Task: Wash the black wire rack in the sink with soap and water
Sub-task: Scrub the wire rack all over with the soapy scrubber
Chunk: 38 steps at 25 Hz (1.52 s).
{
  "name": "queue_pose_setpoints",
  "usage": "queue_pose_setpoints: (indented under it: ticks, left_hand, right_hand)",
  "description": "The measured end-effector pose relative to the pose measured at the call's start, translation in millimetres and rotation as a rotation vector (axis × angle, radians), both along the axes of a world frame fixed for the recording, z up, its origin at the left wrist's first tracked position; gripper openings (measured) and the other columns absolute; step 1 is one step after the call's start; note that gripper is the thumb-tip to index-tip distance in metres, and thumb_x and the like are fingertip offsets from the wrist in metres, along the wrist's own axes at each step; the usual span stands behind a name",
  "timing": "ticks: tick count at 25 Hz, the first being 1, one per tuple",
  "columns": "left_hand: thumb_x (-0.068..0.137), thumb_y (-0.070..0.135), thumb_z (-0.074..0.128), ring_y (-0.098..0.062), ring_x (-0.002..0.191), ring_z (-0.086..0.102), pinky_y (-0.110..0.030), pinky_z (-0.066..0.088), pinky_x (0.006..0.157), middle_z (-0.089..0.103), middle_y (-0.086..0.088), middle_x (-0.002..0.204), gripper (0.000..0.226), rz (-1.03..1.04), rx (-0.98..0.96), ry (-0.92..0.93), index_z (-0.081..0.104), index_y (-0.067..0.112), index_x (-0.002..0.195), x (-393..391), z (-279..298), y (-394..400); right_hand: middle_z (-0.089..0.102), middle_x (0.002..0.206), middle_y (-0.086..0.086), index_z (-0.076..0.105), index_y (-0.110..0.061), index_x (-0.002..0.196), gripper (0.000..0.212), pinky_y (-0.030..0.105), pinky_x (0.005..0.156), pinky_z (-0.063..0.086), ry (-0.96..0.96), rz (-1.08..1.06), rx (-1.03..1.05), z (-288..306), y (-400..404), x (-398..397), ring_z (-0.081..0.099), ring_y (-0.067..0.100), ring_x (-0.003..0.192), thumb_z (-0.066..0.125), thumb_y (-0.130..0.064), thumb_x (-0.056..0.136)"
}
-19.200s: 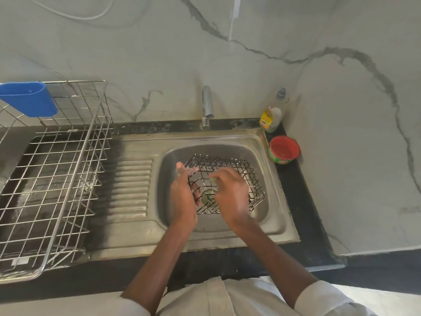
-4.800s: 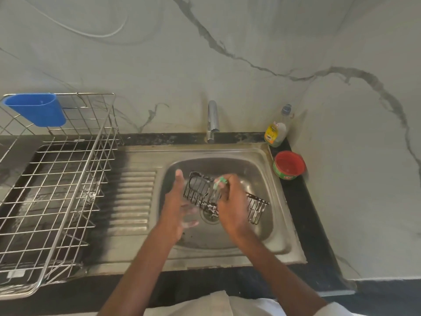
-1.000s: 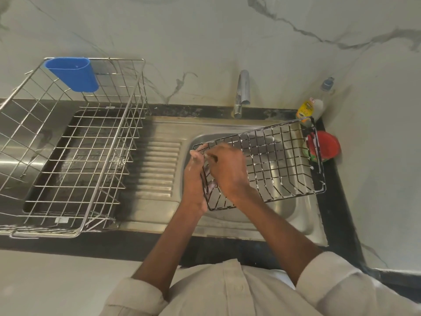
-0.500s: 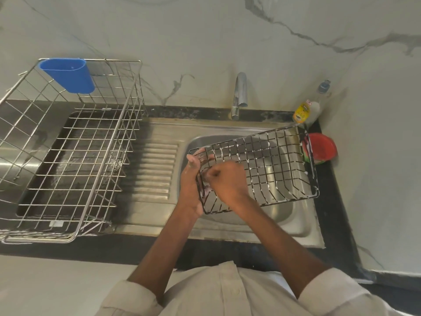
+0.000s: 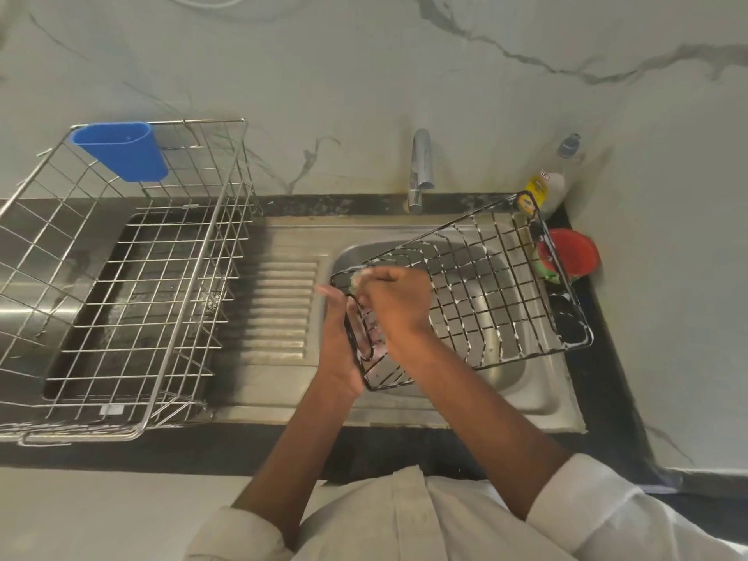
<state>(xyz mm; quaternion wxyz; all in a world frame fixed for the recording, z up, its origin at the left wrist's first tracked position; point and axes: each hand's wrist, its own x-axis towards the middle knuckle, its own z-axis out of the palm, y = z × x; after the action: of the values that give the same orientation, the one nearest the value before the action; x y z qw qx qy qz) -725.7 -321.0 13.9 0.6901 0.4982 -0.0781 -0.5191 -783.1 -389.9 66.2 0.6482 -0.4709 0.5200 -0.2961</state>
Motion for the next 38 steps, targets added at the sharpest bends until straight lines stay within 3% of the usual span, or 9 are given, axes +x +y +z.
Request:
queue_pose_setpoints:
  ticks: [3,9,12,16,20,23,27,32,38]
  left_hand:
    - [0.095,0.078,0.031,-0.008,0.040,0.057,-0.021,0.046,0.041,0.058,0.003,0.045,0.079,-0.010,-0.006,0.084,0.070,0.020,0.058,-1.6,-0.2,-0.3]
    - [0.083,0.086,0.034,-0.015,0.069,0.076,-0.031,0.060,0.058,0.077,-0.004,0.080,0.096,-0.038,0.047,0.017,0.068,0.004,0.119,5.5,-15.2,-0.3]
    - [0.082,0.092,0.041,-0.024,0.085,0.075,-0.044,0.057,0.079,0.078,-0.012,0.097,0.104,-0.027,0.023,0.014,0.070,0.006,0.134,15.6,-24.0,3.7]
    - [0.094,0.083,0.040,-0.015,0.062,0.072,-0.028,0.058,0.055,0.075,-0.004,0.080,0.081,0.045,0.047,0.052,0.067,0.011,0.119,16.0,-13.4,-0.2]
    - [0.098,0.080,0.035,-0.019,0.092,0.079,-0.035,0.063,0.077,0.079,-0.002,0.101,0.083,0.088,0.085,-0.002,0.060,0.009,0.135,18.1,-10.5,-4.2]
    - [0.090,0.087,0.041,-0.024,0.088,0.074,-0.038,0.062,0.076,0.076,-0.005,0.092,0.089,0.077,0.088,0.008,0.071,0.009,0.120,14.5,-3.2,-5.0]
    - [0.100,0.080,0.030,-0.018,0.056,0.071,-0.026,0.058,0.054,0.076,-0.004,0.075,0.085,0.092,0.026,0.122,0.070,0.007,0.114,17.4,-2.7,-4.7]
    - [0.091,0.089,0.039,-0.028,0.099,0.073,-0.040,0.060,0.081,0.076,-0.007,0.101,0.085,0.066,0.024,0.074,0.071,0.015,0.119,10.8,-8.5,-3.9]
    - [0.063,0.099,0.061,-0.019,0.088,0.073,-0.034,0.061,0.069,0.072,-0.005,0.114,0.126,0.084,0.057,-0.040,0.060,0.005,0.146,13.1,-9.2,-6.5]
  right_hand:
    - [0.070,0.072,0.013,0.077,-0.006,0.095,0.013,0.020,0.035,0.037,-0.195,0.054,0.233,8.0,8.9,1.1,0.053,0.014,0.044,0.081,-0.002,0.083]
    - [0.078,0.077,-0.002,0.080,-0.018,0.086,0.015,0.052,0.061,0.064,0.167,0.195,-0.151,-5.3,-4.5,-4.6,0.076,0.017,0.067,0.081,-0.004,0.081]
    - [0.079,0.085,-0.002,0.080,-0.012,0.089,0.016,0.040,0.073,0.066,0.179,0.433,-0.246,-7.5,3.0,-14.2,0.077,0.012,0.077,0.080,0.002,0.081]
    - [0.077,0.073,-0.003,0.083,-0.014,0.084,0.008,0.021,0.076,0.060,0.279,0.551,-0.543,-0.7,11.3,-24.8,0.071,-0.001,0.065,0.079,-0.007,0.084]
    - [0.077,0.079,-0.010,0.083,-0.019,0.088,0.009,0.024,0.079,0.061,0.300,0.551,-0.548,-0.7,20.9,-33.4,0.071,0.000,0.071,0.080,-0.012,0.084]
    - [0.078,0.083,-0.009,0.082,-0.018,0.090,0.011,0.027,0.078,0.062,0.161,0.418,-0.432,2.8,20.4,-25.6,0.074,0.004,0.075,0.079,-0.009,0.085]
    - [0.076,0.081,-0.009,0.081,-0.017,0.085,0.010,0.026,0.075,0.060,0.421,0.706,-0.530,-0.5,20.6,-37.4,0.070,0.003,0.073,0.079,-0.008,0.082]
    - [0.078,0.080,-0.008,0.082,-0.015,0.085,0.008,0.021,0.076,0.061,0.281,0.467,-0.429,7.5,13.4,-22.4,0.073,0.000,0.073,0.079,-0.007,0.084]
    - [0.075,0.082,-0.004,0.077,-0.014,0.076,0.016,0.027,0.074,0.061,0.624,0.681,-0.530,-8.3,-1.2,-35.9,0.071,0.008,0.073,0.077,-0.003,0.087]
